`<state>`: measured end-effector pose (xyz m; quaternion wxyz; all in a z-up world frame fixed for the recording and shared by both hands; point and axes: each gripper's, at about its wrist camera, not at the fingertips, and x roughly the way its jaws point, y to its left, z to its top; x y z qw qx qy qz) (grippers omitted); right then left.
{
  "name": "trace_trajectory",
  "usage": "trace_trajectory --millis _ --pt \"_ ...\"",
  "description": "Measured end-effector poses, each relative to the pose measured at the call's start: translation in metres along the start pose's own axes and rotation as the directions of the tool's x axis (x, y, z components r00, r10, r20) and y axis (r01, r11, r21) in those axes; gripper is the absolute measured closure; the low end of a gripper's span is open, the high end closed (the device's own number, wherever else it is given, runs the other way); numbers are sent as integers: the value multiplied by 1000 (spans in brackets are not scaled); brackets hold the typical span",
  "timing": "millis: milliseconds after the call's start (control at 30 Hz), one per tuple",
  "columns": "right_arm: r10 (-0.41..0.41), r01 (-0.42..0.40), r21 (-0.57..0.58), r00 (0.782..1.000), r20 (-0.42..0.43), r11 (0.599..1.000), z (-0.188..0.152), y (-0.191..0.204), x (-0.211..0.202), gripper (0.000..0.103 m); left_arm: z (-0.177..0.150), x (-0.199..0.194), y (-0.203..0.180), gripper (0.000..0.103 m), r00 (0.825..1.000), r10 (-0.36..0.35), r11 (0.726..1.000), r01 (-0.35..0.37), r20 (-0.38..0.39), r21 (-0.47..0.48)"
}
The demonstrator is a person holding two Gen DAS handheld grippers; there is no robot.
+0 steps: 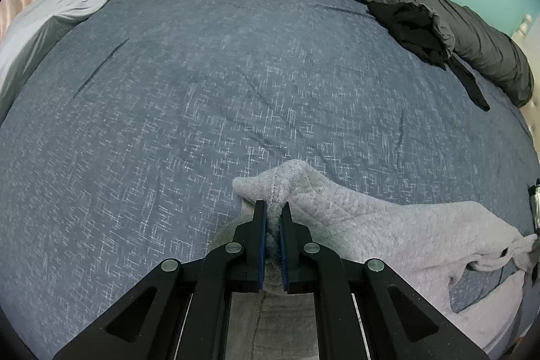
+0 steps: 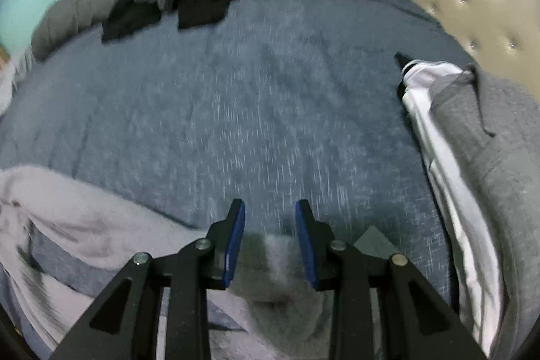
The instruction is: Fold clothes
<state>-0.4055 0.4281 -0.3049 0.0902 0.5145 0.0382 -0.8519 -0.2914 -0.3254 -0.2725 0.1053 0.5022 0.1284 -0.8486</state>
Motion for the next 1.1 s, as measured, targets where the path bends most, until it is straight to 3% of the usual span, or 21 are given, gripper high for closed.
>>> trace_trajectory --millis 33,167,433,533,600,700,833,867,900,967,1100 --pt "-9 9 -3 1000 -16 1000 6 1 6 72 -1 1 0 96 1000 -2 1000 2 -1 -1" --pt "40 -41 -19 996 -79 999 -24 0 -1 79 -4 -1 1 96 1000 -13 1000 13 -4 -9" --pt "122 -134 -61 977 -175 989 -115 12 -29 85 -8 -3 -2 96 1000 -18 1000 18 -12 -10" --pt "144 -152 -22 966 -215 988 -139 11 -26 85 -10 -4 -3 96 1000 -19 1000 18 -16 -9" --pt "147 -151 -4 968 -202 989 -144 7 -31 86 -11 -5 -4 96 1000 -19 1000 19 -18 -8" --pt "139 -133 69 986 -92 989 -134 -2 -59 85 -11 -4 -4 96 1000 -20 1000 19 -20 -5" --pt "34 -42 148 998 56 988 -114 -23 -93 85 -11 -3 -3 96 1000 -21 1000 21 -22 -1" --pt "-17 4 186 998 67 983 -109 -32 -97 83 -11 -3 -2 96 1000 -21 1000 21 -23 1" --pt "-69 50 225 995 75 973 -104 -42 -101 74 -11 -3 -1 96 999 -22 1000 22 -23 1" --pt "-99 76 314 993 58 947 -102 -65 -100 65 -12 -3 0 96 999 -22 1000 22 -23 0" --pt "-146 138 393 989 -11 909 -101 -92 -89 65 -13 -1 1 96 999 -22 1000 22 -26 -5"
